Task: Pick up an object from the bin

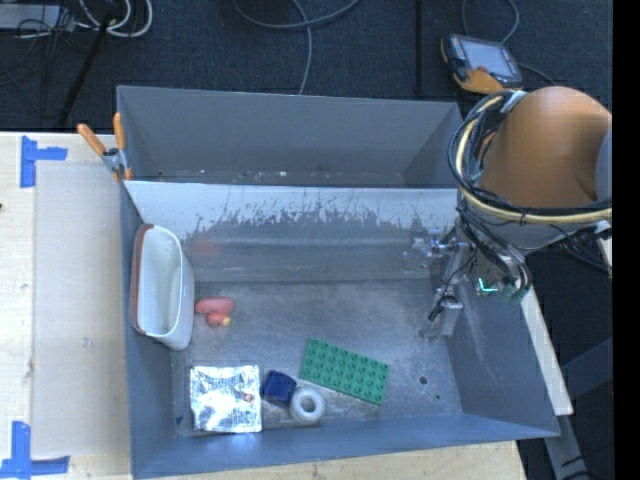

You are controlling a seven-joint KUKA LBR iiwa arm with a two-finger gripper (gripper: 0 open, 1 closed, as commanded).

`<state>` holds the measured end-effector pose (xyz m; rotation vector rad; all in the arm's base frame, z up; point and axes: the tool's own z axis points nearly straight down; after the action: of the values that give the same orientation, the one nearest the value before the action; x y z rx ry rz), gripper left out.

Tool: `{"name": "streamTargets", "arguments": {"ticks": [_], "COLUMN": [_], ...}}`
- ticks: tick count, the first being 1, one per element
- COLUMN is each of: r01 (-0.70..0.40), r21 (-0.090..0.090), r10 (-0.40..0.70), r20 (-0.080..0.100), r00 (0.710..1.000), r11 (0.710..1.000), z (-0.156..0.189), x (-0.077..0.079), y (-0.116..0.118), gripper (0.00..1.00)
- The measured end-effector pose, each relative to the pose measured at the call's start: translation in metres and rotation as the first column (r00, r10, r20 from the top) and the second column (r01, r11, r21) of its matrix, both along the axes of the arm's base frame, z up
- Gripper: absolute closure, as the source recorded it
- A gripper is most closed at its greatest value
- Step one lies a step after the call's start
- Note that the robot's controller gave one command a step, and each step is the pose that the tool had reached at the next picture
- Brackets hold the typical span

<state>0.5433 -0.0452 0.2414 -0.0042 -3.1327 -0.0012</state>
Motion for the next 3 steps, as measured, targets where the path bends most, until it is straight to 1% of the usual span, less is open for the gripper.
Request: {"name": "streamTargets", "arguments": {"ticks": [1,2,3], "r01": [-0.116,-0.156,-0.159], "r21": [0.002,0.001,-0.001], "r10": [0.116,0.156,0.159], "r20": [-0.002,0.002,0.008], "r00": [0.993,0.988,0.987], "r11": [0.993,0.988,0.987], "z": [-0.124,-0.169,-0.166], "x": [-0.038,-0.036,-0.034], "y": [0.028,0.038,0.038], "gripper": [0.00,0.00,1.00]}}
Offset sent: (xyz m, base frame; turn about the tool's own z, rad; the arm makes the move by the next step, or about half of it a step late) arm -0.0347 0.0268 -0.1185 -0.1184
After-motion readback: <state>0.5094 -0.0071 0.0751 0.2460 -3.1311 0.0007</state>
